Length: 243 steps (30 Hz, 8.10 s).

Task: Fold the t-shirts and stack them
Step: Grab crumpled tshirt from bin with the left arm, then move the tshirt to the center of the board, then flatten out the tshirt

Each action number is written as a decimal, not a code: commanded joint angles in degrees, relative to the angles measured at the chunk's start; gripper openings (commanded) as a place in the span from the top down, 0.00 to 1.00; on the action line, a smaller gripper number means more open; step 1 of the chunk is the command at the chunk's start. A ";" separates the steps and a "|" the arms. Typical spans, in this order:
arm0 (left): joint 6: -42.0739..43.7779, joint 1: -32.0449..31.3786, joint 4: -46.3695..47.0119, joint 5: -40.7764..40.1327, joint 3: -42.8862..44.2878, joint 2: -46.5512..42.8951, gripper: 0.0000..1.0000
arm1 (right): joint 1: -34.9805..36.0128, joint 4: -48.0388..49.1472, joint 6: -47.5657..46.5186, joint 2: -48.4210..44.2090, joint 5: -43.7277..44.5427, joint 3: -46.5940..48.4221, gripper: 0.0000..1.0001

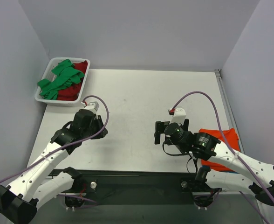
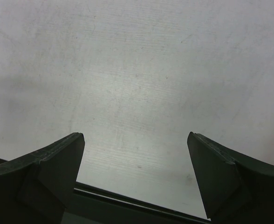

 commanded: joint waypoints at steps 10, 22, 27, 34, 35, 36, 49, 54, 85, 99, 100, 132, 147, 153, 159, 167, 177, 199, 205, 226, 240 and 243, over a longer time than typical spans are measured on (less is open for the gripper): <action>1.12 13.84 5.40 1.94 25.01 20.35 0.64 | 0.06 -0.05 -2.99 0.10 -2.47 0.10 0.00; 3.33 33.50 4.68 -14.00 50.34 46.37 0.44 | -1.08 -0.58 -2.55 -1.66 -6.33 -1.48 0.00; 4.55 36.43 6.36 -11.54 59.56 57.45 0.40 | -1.43 -0.32 -3.96 1.06 -7.56 -0.43 0.00; 4.65 38.01 6.89 -11.01 67.40 69.77 0.34 | -1.87 0.82 -5.01 2.47 -8.18 -2.09 0.00; 4.39 38.10 7.15 -11.00 67.57 70.30 0.35 | -2.13 1.17 -5.01 2.47 -8.27 -2.71 0.00; 4.04 38.10 7.76 -10.74 67.66 70.65 0.37 | -2.22 1.18 -5.01 2.38 -8.35 -3.06 0.00; 4.21 38.28 8.56 -7.58 69.50 61.80 1.00 | -2.58 1.97 -4.04 0.10 -8.97 -5.35 0.00; 4.91 38.28 7.60 -6.61 72.14 56.52 1.00 | -2.66 1.88 -4.13 0.01 -8.09 -5.00 0.00; 4.30 4.71 11.37 -3.80 53.98 21.52 1.00 | -8.29 0.47 -5.10 -7.11 -6.69 0.62 0.00; 0.87 6.99 5.75 8.78 59.06 52.75 0.40 | -19.98 6.52 -2.82 8.61 -15.64 -2.44 0.03; 0.69 6.64 5.75 5.90 56.61 50.99 0.36 | -20.15 7.67 -2.73 9.84 -17.48 -3.93 0.06; -17.85 -12.87 20.79 -7.92 -7.23 30.13 0.76 | -13.72 14.03 9.67 19.46 -8.80 -8.60 1.00; -1.87 11.64 1.02 -6.44 20.62 18.28 1.00 | -28.66 -4.62 -1.67 -1.03 -5.45 1.32 1.00; 1.48 17.18 -4.53 -5.20 33.89 16.08 1.00 | -31.67 -10.77 -4.57 -6.48 -4.32 9.05 1.00; 2.54 19.64 -7.34 -2.66 46.53 13.70 1.00 | -31.84 -16.40 -6.50 -10.26 -2.12 20.04 1.00; 3.33 23.42 -10.34 1.37 69.05 23.62 1.00 | -31.76 -18.60 -8.96 -9.66 -0.19 31.03 1.00; 0.34 24.31 -11.12 15.80 87.42 61.19 1.00 | -39.82 -13.51 -10.46 9.37 -5.77 29.55 1.00; -12.65 -3.17 8.29 -7.82 12.22 25.22 0.52 | -53.73 3.37 -7.56 23.92 -25.49 7.58 1.00; -18.55 -9.70 13.83 -8.64 3.94 27.23 0.49 | -53.82 4.52 -7.30 22.07 -28.04 4.94 1.00; -18.11 -15.16 19.46 -6.61 10.10 41.65 0.48 | -53.73 5.92 -6.86 20.22 -30.50 1.95 1.00; -17.59 -15.25 19.02 -6.35 11.68 42.10 0.92 | -53.90 5.83 -6.95 19.61 -30.59 1.94 1.00; -16.80 -15.25 17.71 -6.69 12.55 40.43 1.00 | -53.99 5.66 -6.95 19.35 -30.50 2.12 1.00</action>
